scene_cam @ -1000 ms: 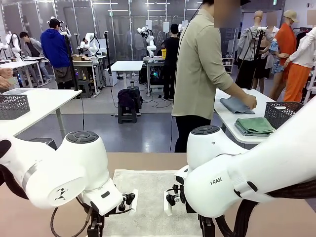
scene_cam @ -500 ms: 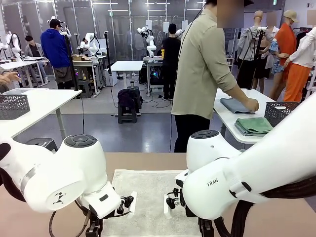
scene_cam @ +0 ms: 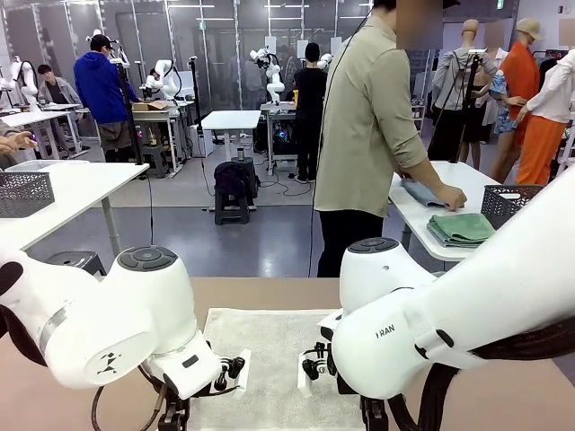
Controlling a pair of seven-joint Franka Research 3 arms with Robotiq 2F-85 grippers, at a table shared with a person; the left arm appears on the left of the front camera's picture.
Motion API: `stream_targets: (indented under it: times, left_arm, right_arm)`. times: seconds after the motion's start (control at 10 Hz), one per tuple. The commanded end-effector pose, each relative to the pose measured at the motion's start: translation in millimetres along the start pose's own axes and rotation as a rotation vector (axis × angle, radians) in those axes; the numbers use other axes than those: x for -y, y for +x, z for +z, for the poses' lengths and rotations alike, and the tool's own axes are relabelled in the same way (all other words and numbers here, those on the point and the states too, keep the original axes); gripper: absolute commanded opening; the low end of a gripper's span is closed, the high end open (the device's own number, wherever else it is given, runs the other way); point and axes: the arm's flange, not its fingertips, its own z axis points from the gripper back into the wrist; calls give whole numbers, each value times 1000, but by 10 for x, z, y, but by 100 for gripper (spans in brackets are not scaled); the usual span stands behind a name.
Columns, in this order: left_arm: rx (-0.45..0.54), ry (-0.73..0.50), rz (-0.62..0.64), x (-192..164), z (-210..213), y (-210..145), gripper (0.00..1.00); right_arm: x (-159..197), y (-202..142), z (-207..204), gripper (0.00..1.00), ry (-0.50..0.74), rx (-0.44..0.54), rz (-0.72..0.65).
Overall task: Fold the towels and place them in the basket.
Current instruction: When a person lays out a Towel with hook on the table, fold it in half twice.
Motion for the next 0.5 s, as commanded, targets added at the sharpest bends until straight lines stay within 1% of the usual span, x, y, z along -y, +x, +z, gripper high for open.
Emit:
stream_targets:
  times: [0.0,0.3,0.4]
  left_arm:
    - [-9,47,-19,57,-49,-60,80]
    - [-7,50,-20,59,-42,-76,80]
    - [-13,62,-24,61,-42,-75,85]
  right_arm:
    - [-148,-132,-148,80,-13,25,5]
    - [-145,-144,-153,80,-10,24,-6]
    - [-143,-147,-156,71,-11,25,-8]
